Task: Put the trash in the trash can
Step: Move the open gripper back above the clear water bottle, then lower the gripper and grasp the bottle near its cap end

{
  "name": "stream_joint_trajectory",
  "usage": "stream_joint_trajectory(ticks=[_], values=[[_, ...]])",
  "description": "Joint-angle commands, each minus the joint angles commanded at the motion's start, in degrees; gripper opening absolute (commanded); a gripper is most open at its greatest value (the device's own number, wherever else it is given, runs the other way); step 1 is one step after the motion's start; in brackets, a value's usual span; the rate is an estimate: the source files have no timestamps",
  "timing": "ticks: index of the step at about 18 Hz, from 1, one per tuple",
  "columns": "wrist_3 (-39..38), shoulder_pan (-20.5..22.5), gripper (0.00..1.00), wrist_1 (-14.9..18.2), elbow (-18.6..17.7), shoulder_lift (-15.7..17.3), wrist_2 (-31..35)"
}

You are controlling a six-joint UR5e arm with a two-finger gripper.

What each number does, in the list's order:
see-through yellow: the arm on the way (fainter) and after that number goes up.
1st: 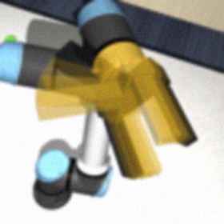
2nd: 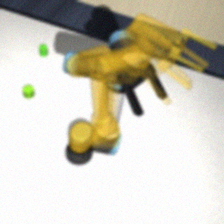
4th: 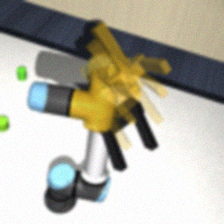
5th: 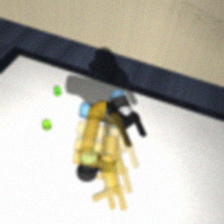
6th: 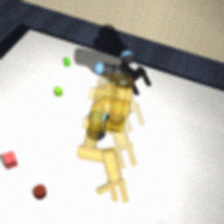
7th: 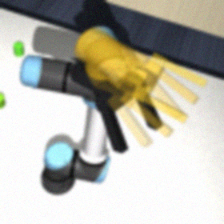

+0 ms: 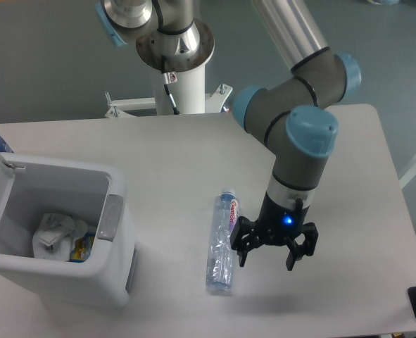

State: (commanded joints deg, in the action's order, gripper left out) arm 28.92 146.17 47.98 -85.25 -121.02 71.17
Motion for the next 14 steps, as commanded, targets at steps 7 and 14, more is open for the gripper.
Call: stream_joint_trajectory(ticks=[7,14], values=[[0.4,-6.5,1.0,5.6,-0.6,-2.5,6.2],[0.9,-7.8,1.0,7.0,-0.6,-5.9,9.8]])
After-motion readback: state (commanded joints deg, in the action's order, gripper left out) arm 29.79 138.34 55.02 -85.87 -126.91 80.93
